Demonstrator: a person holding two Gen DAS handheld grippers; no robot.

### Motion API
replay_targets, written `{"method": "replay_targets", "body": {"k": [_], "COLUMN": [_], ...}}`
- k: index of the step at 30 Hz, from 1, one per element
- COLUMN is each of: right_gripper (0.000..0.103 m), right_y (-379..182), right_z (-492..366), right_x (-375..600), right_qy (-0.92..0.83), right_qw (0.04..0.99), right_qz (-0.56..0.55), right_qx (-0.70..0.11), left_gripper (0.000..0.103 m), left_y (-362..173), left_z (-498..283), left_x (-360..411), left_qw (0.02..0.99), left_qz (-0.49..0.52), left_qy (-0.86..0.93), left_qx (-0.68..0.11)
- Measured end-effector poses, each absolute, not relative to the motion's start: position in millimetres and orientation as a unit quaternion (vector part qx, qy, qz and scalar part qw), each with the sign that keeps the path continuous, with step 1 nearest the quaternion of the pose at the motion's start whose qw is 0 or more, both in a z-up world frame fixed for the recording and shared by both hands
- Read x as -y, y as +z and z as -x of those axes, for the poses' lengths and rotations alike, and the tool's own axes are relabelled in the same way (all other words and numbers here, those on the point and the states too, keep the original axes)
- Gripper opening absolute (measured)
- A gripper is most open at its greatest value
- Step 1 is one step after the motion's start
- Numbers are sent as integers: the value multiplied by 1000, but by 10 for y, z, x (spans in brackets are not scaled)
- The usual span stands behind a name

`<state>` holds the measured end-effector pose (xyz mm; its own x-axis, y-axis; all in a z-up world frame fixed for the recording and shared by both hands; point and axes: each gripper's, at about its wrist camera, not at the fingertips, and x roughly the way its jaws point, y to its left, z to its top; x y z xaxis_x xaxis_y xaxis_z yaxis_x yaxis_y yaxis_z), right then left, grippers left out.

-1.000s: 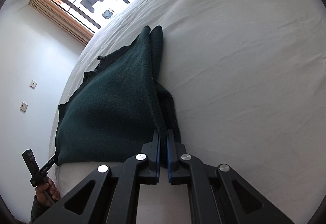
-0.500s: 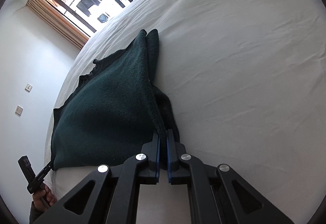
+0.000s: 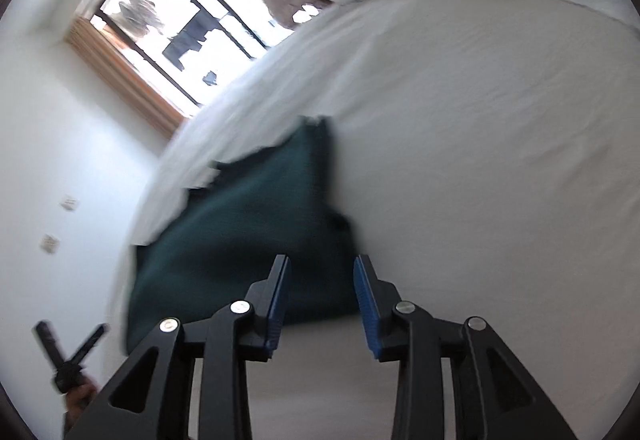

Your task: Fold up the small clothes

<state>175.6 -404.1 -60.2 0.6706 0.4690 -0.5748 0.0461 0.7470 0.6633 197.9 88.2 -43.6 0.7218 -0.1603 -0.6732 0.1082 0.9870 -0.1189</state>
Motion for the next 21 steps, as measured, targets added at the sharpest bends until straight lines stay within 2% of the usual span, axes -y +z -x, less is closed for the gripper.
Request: {"method": "replay_targets", "body": {"k": [3,7,9,11,13,15,16,21], "right_gripper": [36,36,36,36,26,3,0,0], "right_y": [-641,-788,-963,-1110,-1209,-1299,-1320,-1344], "right_z": [-2017,-2485,-2699,-2822,-2885,-2921,-2924,-2840], "right_x": [3600,2920,2695,2543,2546,2717,2815,3613], "right_qy": [190,255,268,273,265,251,240,138], "right_qw": [830,806,783,777,781,776,778,812], "right_qz": [-347,-354,-368,-361,-358,-386,-394,-427], "right_qx": [-393,-401,-425,-437,-438,-431,-427,-373], "left_gripper": [22,22,22,22,22,22,22,22], "left_y": [-436,-710,-933,-1027,-1073,-1098,-1101,-1115], "left_z": [-2301,-2680,-2777,-2708,-2655,-2591,-2567,-2508], "left_x": [-456,-20,-18,-135,-179,-219,-236,-332], "left_qw": [927,916,907,912,913,915,915,917], "left_qz": [7,-40,-42,-20,-29,-34,-31,-8], "left_qy": [-102,-105,-86,-87,-87,-88,-89,-91], "left_qx": [-360,-386,-411,-400,-397,-393,-393,-388]}}
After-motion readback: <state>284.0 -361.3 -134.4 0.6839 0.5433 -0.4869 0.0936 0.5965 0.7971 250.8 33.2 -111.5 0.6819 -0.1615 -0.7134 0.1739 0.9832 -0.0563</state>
